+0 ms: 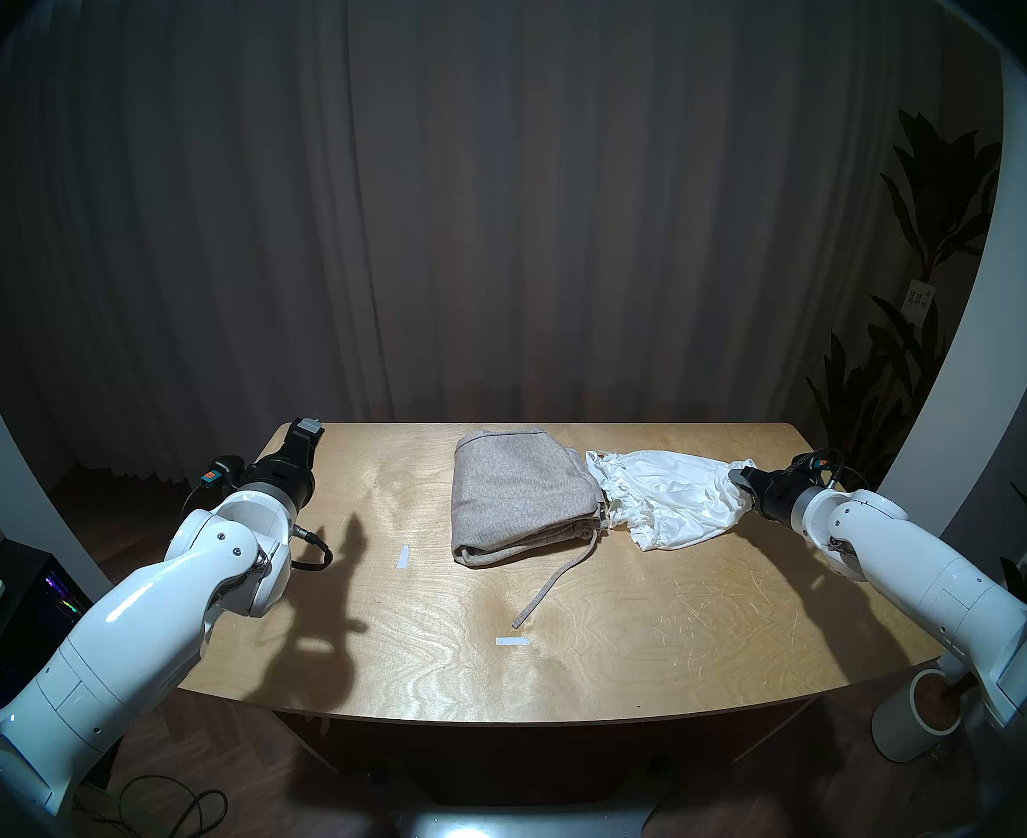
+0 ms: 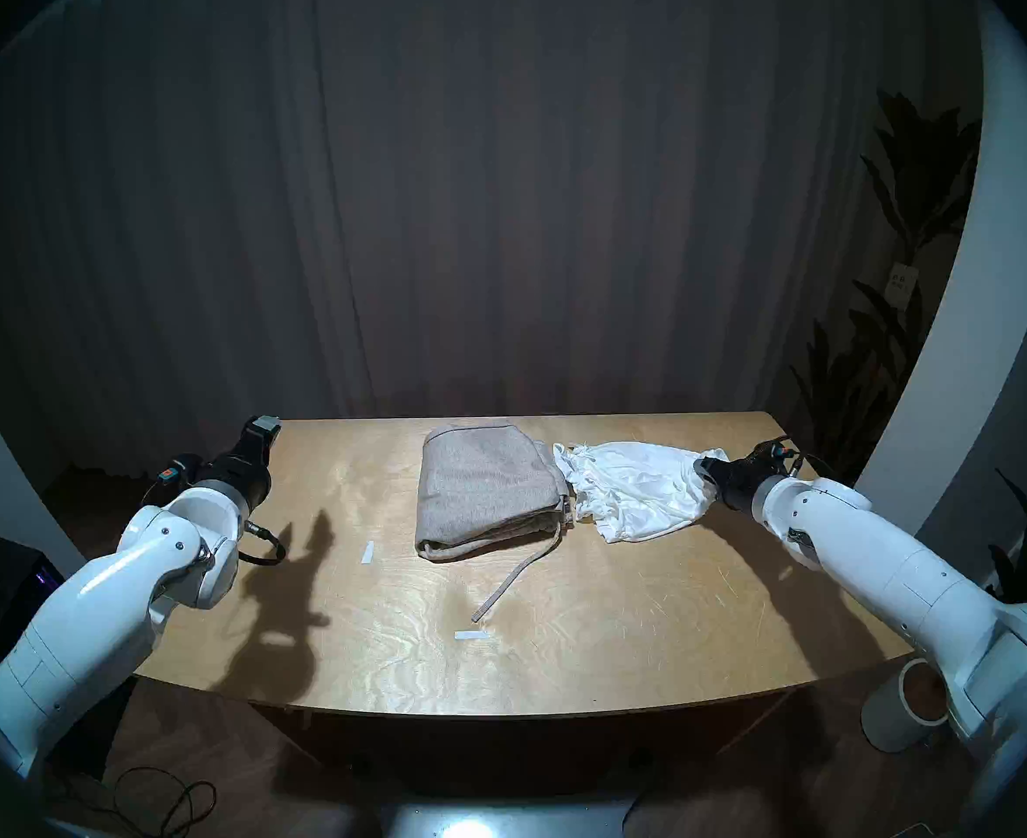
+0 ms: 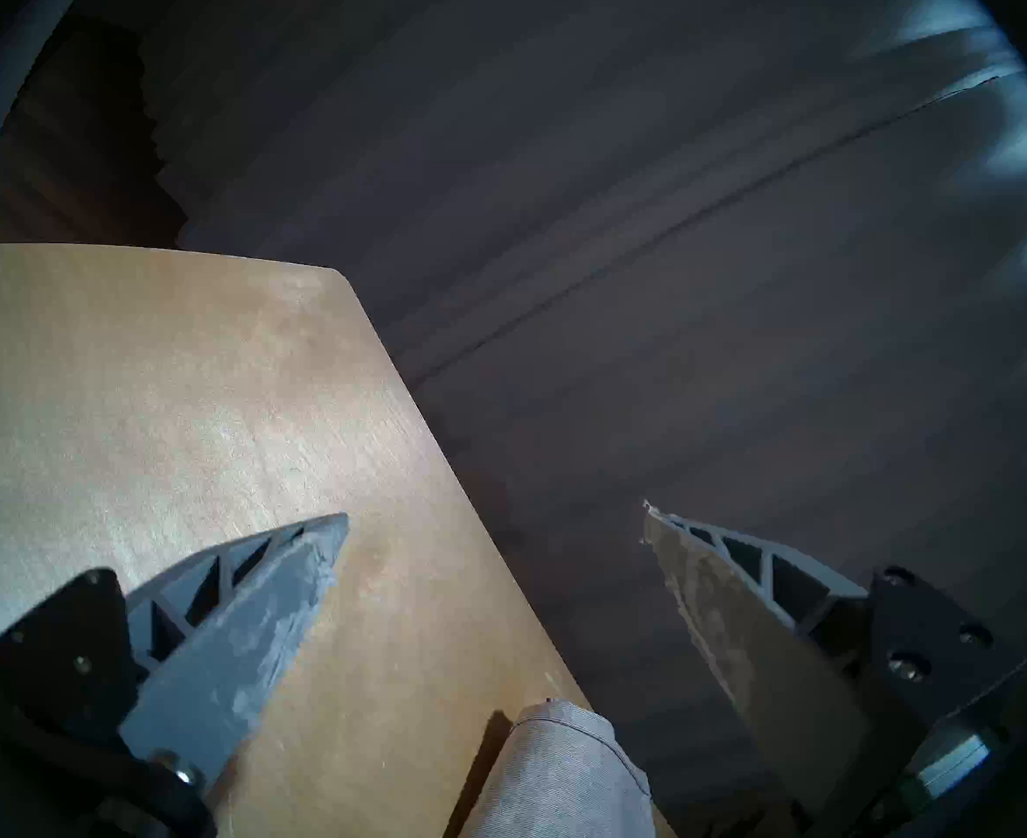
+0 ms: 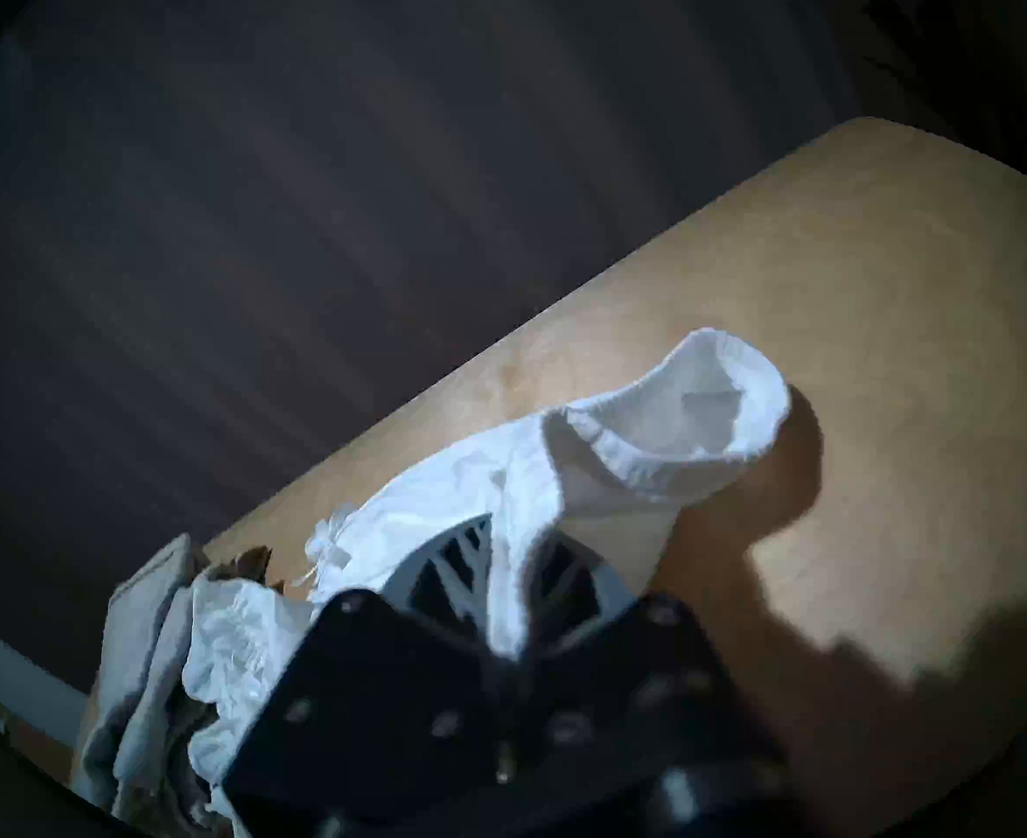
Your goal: Fold pants twice and stack them
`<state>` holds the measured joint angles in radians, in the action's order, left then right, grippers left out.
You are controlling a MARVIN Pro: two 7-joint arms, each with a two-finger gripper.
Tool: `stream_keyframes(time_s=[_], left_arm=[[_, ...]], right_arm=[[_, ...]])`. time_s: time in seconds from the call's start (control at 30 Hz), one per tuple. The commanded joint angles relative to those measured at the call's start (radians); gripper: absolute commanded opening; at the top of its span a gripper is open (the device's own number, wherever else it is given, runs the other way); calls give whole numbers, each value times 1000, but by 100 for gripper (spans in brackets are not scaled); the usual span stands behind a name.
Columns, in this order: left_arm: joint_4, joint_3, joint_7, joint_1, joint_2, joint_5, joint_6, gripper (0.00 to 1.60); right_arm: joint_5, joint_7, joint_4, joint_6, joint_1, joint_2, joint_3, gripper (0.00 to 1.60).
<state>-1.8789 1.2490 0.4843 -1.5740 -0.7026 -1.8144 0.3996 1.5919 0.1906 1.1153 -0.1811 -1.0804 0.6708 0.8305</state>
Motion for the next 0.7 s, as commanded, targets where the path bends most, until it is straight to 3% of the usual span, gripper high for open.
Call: stream_keyframes(time_s=[0.0,0.37,0.4,0.67], left_arm=[[-31,30,-6,-21,12,-3,28,160],[-46,53,-10,-56,15,-10,59,160],[-48,56,-10,-60,15,-12,63,160],[-59,75,-10,-86,17,-18,86,160]], right_arm=[[-105,84,-2,-27,101,1,-32,0],[-274,175,-40,-47,186,14,-76,0],[-298,193,-47,-52,214,12,-103,0],[-475,273,-71,-41,283,50,-140,0]])
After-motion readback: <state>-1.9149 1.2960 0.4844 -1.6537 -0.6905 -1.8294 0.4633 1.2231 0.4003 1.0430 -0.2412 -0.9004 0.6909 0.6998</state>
